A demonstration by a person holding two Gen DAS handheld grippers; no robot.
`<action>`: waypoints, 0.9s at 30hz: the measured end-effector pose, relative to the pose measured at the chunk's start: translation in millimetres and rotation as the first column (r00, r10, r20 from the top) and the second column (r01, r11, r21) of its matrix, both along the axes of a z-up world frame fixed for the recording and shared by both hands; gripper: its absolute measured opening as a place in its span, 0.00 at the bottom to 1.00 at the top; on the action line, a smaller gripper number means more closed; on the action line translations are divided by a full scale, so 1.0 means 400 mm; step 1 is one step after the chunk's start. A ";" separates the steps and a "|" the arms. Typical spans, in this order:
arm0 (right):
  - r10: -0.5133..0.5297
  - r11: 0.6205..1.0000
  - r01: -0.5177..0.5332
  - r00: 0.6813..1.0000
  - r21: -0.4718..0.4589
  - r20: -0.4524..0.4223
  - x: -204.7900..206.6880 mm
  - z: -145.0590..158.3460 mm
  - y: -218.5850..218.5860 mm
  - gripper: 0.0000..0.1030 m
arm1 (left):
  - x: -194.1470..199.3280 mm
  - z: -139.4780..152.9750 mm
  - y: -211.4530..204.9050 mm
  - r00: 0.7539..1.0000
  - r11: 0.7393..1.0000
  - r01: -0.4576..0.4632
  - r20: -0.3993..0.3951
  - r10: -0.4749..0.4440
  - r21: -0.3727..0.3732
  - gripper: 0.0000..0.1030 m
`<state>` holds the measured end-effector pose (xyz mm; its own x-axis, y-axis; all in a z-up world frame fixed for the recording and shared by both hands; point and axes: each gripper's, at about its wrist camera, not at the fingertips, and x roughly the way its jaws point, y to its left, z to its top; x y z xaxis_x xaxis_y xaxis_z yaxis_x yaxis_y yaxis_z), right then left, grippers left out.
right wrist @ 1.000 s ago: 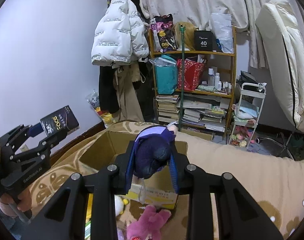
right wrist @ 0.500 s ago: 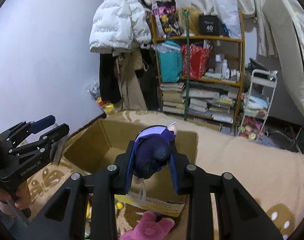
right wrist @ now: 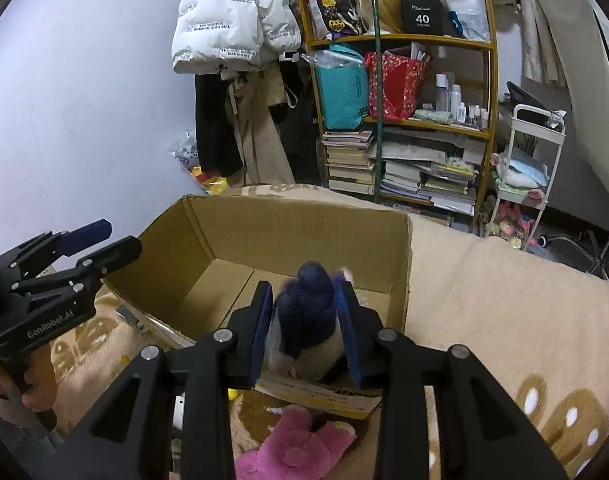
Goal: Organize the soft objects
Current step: 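Open the right gripper to release the doll in the box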
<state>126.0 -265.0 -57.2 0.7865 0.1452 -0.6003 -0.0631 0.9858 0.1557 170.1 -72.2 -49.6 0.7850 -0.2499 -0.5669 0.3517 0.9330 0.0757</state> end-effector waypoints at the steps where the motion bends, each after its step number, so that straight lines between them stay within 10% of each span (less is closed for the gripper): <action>1: 0.001 1.000 -0.001 1.000 -0.002 0.004 -0.004 0.004 0.002 0.36 | -0.002 0.003 0.006 1.000 1.000 -0.003 0.001 0.003 -0.008 0.61; 9: -0.015 1.000 0.014 1.000 0.012 0.024 -0.034 0.027 0.007 0.64 | -0.012 0.024 0.060 0.998 0.998 -0.058 -0.002 0.058 -0.015 0.93; 19: -0.032 0.999 0.031 0.998 0.009 0.045 -0.087 0.057 0.024 0.88 | -0.023 0.057 0.163 0.988 0.988 -0.154 -0.025 0.153 -0.020 0.96; 27: -0.048 0.999 0.048 0.999 0.007 0.010 -0.112 0.044 0.030 0.91 | 0.019 0.007 0.235 0.954 0.972 -0.234 -0.197 0.228 -0.006 0.96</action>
<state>81.2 -253.0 -39.7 0.7988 0.1108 -0.5913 -0.0170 0.9867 0.1619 177.5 21.7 -46.9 0.6991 -0.0936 -0.7089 0.1319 0.9913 -0.0008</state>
